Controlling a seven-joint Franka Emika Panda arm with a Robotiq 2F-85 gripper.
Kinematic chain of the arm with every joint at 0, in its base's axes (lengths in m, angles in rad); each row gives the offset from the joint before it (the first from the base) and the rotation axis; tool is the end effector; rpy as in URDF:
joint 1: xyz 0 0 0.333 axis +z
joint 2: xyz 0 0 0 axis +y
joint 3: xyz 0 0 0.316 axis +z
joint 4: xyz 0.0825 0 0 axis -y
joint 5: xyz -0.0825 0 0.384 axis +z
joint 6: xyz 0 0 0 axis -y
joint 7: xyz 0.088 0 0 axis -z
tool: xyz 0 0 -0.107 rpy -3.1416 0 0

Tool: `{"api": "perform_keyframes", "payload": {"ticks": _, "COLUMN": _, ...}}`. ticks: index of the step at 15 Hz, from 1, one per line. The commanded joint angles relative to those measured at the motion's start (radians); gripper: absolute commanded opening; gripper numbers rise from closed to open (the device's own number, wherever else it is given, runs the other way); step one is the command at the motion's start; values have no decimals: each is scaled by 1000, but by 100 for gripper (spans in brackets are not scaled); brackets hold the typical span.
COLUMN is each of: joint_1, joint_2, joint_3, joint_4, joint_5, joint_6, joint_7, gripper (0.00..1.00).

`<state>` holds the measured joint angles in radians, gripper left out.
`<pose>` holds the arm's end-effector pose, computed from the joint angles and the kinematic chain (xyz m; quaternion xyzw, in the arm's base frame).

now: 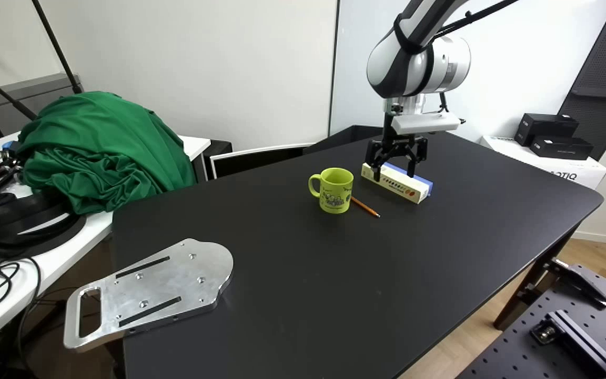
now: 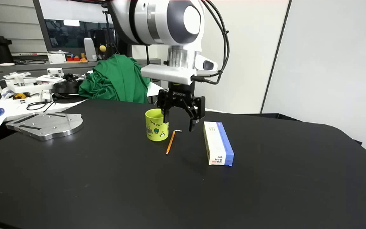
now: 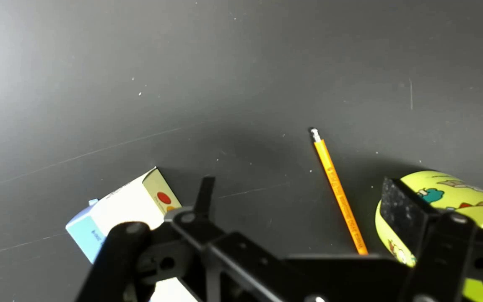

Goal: Put the orange object into the mug, then on top of the box then back into the mug.

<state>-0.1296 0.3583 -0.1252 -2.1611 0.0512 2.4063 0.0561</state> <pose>0.5366 -0.1400 0.2213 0.9836 -0.1715 -0.0551 0.0005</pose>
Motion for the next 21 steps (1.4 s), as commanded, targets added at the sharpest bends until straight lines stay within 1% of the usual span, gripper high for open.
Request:
{"api": "perform_keyframes", "payload": {"ticks": 1, "joint_1": 0, "joint_2": 0, "joint_3": 1, "joint_4": 0, "joint_5": -4, "joint_6": -2, "joint_7": 0, "gripper": 100}}
{"api": "perform_keyframes", "payload": {"ticks": 8, "joint_1": 1, "joint_2": 0, "joint_3": 0, "joint_4": 0, "joint_5": -11, "joint_6": -2, "joint_7": 0, "gripper": 100}}
{"api": "perform_keyframes", "payload": {"ticks": 10, "joint_1": 6, "joint_2": 16, "joint_3": 1, "joint_4": -5, "joint_5": -15, "joint_6": 39, "joint_7": 7, "gripper": 100}}
{"api": "perform_keyframes", "payload": {"ticks": 16, "joint_1": 9, "joint_2": 92, "joint_3": 12, "joint_4": 11, "joint_5": -14, "joint_6": 84, "joint_7": -5, "gripper": 100}}
{"api": "perform_keyframes", "payload": {"ticks": 19, "joint_1": 20, "joint_2": 126, "joint_3": 16, "joint_4": 2, "joint_5": -31, "joint_6": 135, "joint_7": -20, "gripper": 100}}
{"api": "perform_keyframes", "payload": {"ticks": 21, "joint_1": 37, "joint_2": 146, "joint_3": 8, "joint_4": -13, "joint_5": -53, "joint_6": 202, "joint_7": -12, "gripper": 100}}
